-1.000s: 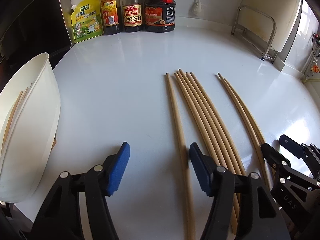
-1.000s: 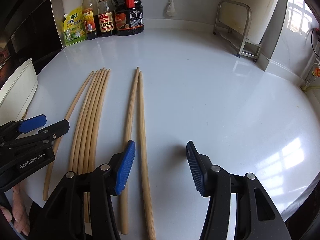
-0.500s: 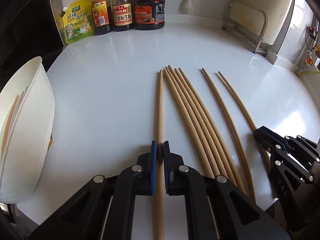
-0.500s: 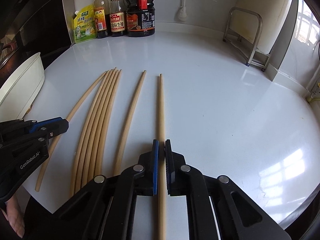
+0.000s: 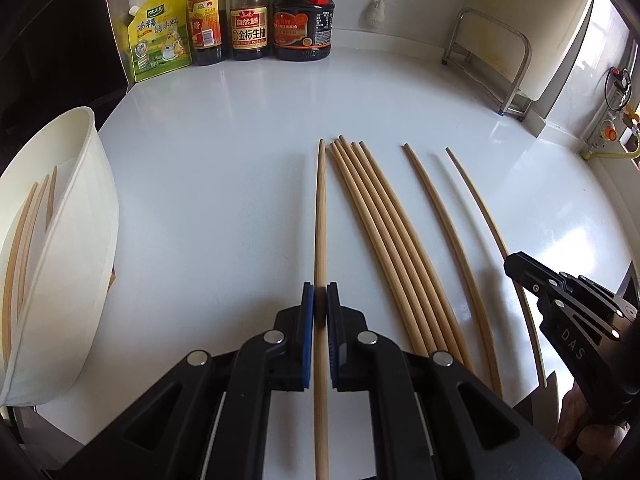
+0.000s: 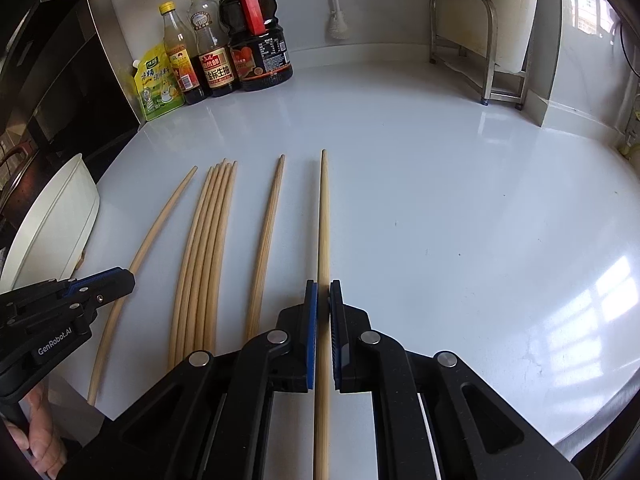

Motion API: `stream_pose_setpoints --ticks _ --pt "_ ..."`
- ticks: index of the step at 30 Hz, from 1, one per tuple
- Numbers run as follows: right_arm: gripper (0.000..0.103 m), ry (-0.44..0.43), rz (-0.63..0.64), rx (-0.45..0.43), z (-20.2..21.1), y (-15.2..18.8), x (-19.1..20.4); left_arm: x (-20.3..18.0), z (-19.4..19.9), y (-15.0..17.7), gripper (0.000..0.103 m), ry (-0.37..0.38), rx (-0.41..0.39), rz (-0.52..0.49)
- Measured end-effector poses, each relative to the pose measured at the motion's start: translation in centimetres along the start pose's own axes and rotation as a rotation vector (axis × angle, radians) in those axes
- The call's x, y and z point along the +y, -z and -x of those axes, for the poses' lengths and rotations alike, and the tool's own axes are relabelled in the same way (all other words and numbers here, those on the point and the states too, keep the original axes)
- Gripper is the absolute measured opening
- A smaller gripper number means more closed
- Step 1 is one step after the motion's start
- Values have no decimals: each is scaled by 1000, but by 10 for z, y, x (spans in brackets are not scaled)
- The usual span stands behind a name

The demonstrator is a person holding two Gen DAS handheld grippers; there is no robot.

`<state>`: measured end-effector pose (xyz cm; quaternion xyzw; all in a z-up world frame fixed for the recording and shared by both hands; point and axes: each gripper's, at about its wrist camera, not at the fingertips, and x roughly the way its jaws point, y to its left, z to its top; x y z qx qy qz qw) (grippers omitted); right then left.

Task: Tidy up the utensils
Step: 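Carry both held chopsticks over the white water basin, then open both grippers to drop the chopsticks into the basin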

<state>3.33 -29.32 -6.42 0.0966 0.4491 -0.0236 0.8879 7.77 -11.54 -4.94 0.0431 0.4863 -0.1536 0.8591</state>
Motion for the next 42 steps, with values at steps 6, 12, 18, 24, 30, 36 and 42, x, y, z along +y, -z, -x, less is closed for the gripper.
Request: stream_pose_setpoints --ticks 6,12,18,24,30,36,42 --pt "6 -25 -48 -55 24 -9 5 10 27 -7 7 31 -52 8" --pt "6 -50 -25 -126 57 -29 33 27 63 -15 7 70 -121 22" --pt "6 -112 36 -172 72 -50 82 67 102 -22 7 67 -204 59" --pt "6 -230 99 -177 64 -68 150 131 141 -18 7 43 -279 137" --pt "6 -362 188 -140 45 -83 235 199 153 -10 7 -44 -309 238" --pt "6 -431 260 -62 16 -83 304 250 136 -1 7 -110 -274 294" --pt "6 -430 287 50 -22 -74 343 278 112 3 7 -123 -221 315"
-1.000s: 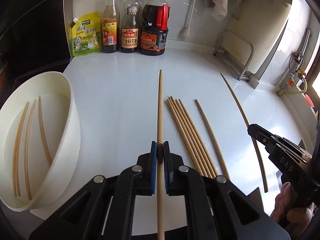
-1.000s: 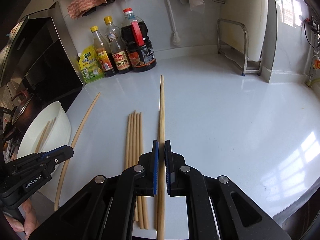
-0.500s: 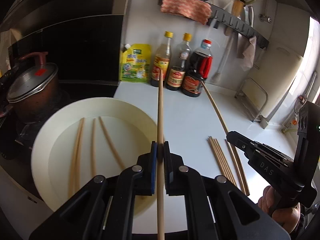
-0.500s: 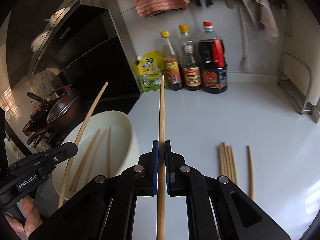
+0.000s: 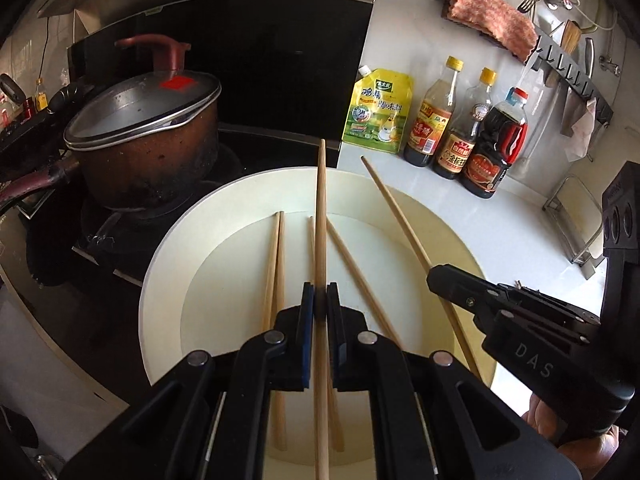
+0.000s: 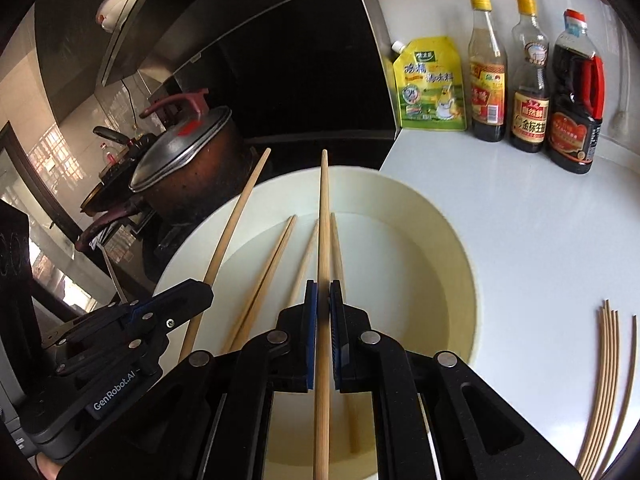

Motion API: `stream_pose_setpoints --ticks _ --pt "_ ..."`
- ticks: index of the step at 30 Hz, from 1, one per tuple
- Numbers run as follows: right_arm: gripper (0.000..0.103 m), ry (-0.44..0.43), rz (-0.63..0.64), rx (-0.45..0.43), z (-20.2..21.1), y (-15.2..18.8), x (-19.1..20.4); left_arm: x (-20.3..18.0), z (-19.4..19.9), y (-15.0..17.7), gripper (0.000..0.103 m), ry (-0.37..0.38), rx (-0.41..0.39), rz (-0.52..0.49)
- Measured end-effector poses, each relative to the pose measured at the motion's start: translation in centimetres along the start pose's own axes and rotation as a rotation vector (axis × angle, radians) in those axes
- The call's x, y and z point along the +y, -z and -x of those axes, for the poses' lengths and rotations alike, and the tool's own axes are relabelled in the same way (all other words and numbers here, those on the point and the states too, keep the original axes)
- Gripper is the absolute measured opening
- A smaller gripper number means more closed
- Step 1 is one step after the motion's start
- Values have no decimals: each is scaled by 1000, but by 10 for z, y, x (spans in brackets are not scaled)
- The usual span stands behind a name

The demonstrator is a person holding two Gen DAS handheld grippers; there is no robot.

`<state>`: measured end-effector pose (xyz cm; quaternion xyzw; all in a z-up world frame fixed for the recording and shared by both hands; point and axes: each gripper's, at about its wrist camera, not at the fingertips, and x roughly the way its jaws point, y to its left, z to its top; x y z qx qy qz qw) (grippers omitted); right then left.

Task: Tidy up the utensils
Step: 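Open both grippers to drop the chopsticks into the basin, then move both tools back over the remaining chopsticks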

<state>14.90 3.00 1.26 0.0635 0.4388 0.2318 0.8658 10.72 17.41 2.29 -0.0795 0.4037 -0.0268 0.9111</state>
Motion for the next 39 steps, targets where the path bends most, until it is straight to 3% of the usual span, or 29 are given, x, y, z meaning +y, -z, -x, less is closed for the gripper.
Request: stream_pose_setpoints --ticks 5,10,13,17,19,21,39 --pt "6 10 -16 80 -26 5 -1 11 -21 3 7 -14 49 19" --pt "6 27 -17 91 -31 7 -3 17 -31 7 7 -30 77 36" --pt "15 37 -16 79 -28 8 -4 24 -30 9 9 -28 76 66" --pt "15 47 -14 68 -23 8 -6 29 -23 10 31 -38 49 83" --pt "16 46 -18 61 -19 9 -7 29 -18 9 47 -39 32 89" --pt "17 44 -21 54 -15 11 -8 28 -13 10 53 -47 13 87" --pt "24 48 -38 -6 28 28 -18 5 12 23 57 -51 -1 44"
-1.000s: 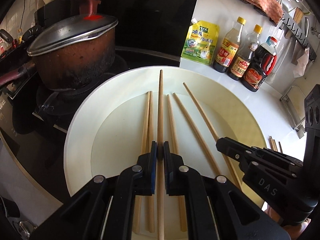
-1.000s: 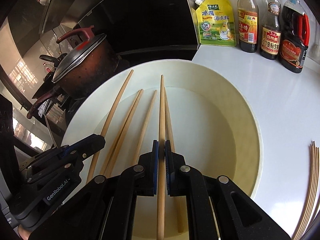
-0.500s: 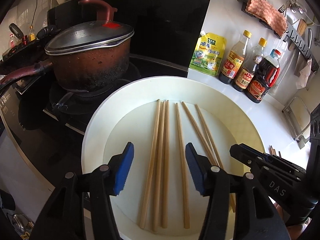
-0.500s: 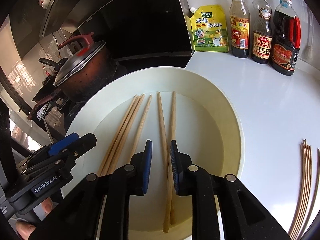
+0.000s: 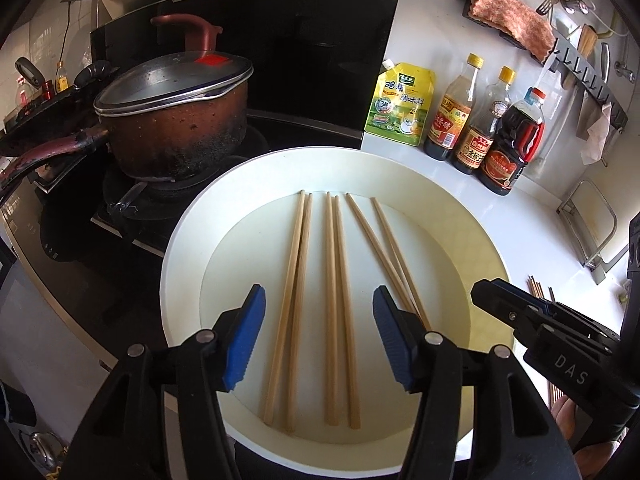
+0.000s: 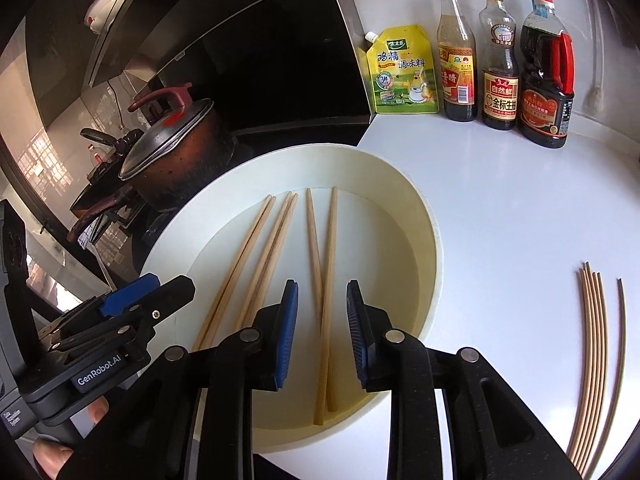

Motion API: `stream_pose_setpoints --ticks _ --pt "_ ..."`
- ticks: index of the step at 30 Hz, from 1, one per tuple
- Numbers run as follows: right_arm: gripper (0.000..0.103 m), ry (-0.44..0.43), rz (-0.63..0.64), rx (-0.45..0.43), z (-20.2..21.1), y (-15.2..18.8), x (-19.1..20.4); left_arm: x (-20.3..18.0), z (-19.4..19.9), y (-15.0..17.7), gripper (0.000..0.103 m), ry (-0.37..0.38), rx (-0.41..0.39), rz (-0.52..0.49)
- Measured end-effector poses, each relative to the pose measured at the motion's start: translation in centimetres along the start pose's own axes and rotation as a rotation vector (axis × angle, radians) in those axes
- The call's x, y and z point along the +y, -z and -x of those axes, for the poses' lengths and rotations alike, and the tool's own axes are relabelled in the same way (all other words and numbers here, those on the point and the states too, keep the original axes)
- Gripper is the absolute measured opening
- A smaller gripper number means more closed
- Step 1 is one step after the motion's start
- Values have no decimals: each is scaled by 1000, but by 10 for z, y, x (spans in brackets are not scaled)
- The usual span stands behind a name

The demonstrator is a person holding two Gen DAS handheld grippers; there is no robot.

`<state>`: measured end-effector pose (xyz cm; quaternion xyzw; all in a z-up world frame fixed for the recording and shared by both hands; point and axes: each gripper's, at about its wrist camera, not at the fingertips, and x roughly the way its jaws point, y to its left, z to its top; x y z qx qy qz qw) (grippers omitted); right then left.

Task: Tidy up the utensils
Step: 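Move both tools back over the remaining chopsticks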

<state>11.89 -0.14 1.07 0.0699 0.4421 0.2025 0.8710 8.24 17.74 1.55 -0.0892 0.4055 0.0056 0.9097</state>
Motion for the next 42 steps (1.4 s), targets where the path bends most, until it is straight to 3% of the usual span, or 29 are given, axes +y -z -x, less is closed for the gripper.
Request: stream_pose_setpoints --ticks 20,29,42 --pt "28 29 -100 -53 46 26 -50 -53 22 21 65 40 -6 -66" --pt "38 51 -122 -71 67 43 -73 -78 31 32 75 41 -18 -93" --pt "46 156 -167 -80 106 79 -126 -126 35 51 78 115 -5 -164"
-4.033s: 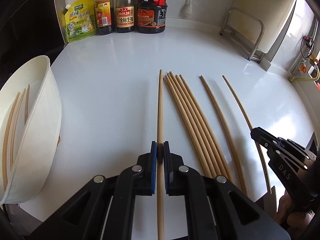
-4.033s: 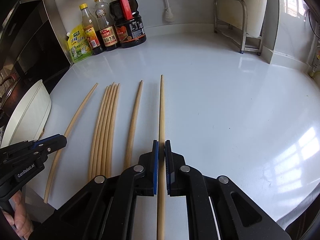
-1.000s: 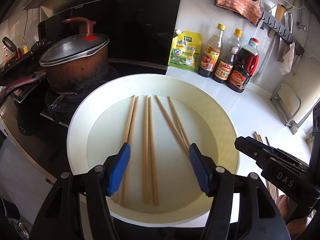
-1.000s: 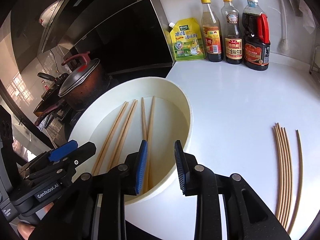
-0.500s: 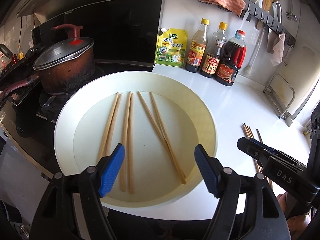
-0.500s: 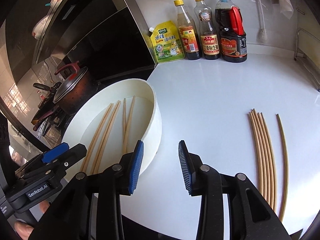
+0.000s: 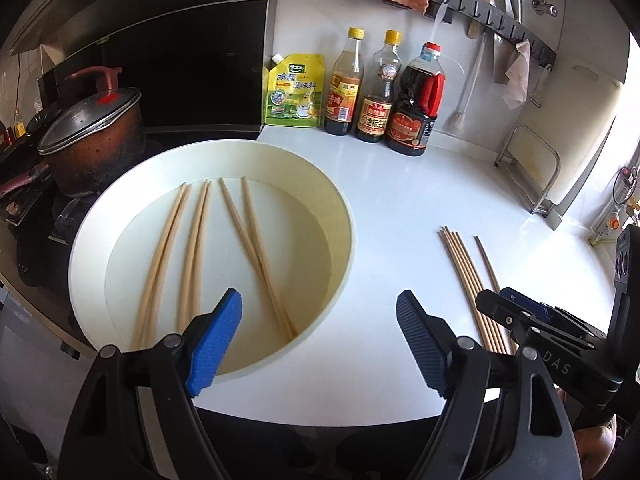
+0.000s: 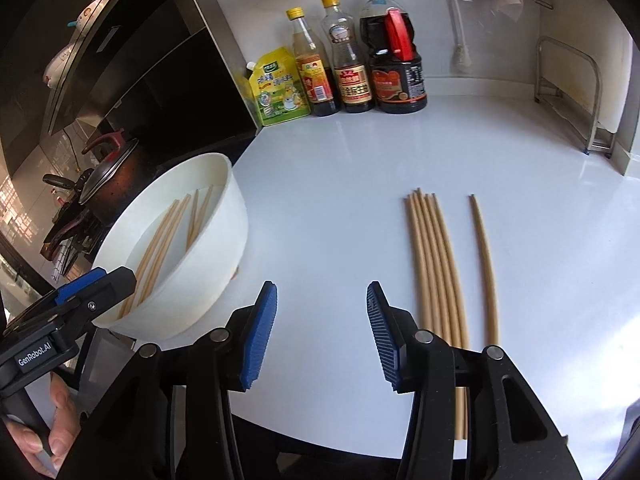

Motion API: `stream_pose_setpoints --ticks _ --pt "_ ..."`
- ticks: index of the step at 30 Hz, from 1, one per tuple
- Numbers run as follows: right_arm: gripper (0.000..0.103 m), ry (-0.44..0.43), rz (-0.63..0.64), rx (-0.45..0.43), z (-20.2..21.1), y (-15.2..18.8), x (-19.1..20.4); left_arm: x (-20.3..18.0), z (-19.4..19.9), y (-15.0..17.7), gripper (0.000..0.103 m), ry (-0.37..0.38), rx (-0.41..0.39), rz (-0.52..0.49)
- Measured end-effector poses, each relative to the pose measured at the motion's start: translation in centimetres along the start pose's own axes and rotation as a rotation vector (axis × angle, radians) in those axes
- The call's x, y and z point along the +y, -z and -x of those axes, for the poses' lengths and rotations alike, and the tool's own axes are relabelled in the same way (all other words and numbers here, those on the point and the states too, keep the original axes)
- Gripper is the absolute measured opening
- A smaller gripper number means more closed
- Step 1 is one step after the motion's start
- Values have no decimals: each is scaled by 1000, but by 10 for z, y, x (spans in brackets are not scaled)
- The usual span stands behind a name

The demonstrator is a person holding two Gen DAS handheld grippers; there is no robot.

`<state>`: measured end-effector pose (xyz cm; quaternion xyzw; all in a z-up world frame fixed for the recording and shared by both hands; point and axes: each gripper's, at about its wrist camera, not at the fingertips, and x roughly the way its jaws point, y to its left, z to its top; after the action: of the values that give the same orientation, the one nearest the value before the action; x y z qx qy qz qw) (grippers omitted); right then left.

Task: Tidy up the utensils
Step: 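Move both tools back over the remaining chopsticks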

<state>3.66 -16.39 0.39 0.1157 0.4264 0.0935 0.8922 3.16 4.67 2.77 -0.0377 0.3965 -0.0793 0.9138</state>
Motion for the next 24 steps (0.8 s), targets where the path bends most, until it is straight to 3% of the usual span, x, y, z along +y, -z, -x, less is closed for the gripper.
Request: stream_pose_setpoints --ticks 13,24 --pt "50 153 -65 -3 20 18 -82 -64 -27 15 82 67 66 -79" --pt "50 176 -60 32 2 22 -106 -95 -48 16 83 70 110 -110"
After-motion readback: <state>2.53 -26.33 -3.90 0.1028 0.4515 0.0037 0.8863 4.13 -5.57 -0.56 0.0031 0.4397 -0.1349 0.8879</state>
